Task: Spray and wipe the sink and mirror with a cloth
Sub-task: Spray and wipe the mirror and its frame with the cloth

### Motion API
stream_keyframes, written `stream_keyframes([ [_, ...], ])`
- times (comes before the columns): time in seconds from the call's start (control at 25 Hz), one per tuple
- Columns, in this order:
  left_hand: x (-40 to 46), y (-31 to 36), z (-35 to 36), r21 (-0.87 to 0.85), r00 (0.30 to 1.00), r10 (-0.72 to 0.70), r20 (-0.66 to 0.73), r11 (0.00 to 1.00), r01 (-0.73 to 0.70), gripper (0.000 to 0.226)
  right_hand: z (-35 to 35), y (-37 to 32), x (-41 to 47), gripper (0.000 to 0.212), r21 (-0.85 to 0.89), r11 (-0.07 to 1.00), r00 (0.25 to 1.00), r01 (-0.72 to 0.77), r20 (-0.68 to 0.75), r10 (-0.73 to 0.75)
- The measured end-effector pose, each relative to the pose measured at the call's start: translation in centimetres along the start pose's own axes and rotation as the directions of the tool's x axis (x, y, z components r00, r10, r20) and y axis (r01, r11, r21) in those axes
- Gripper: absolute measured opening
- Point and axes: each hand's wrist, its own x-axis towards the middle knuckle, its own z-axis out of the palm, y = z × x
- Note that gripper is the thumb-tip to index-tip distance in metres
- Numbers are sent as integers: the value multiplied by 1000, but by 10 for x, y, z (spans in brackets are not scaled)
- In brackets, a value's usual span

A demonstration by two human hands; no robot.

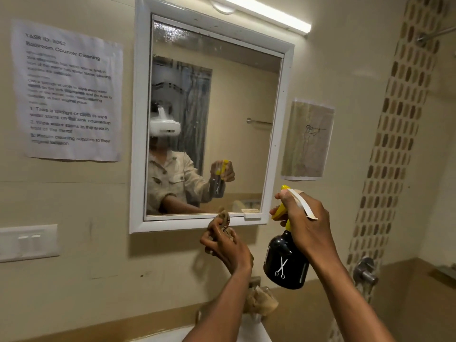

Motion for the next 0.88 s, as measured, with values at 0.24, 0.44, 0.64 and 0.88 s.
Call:
stream_keyframes([
  [0.24,-35,-9,54,-18,999,-10,53,1000,11,42,-46,19,21,30,-14,1000,1000,6,-26,-7],
  [0.44,-56,-21,90,4,996,-33,83,999,33,38,-73,34,36,30,-14,1000,1000,1,-25,-1],
  [0.64,-73,-14,117,211,792,-155,591,977,33,21,-102,47,49,30,13,1000,1000,1,-30,-1],
  [0.88,-70,39,64,60,596,-135,792,988,144,35,-113,34,65,37,118,993,999,30,24,-33],
])
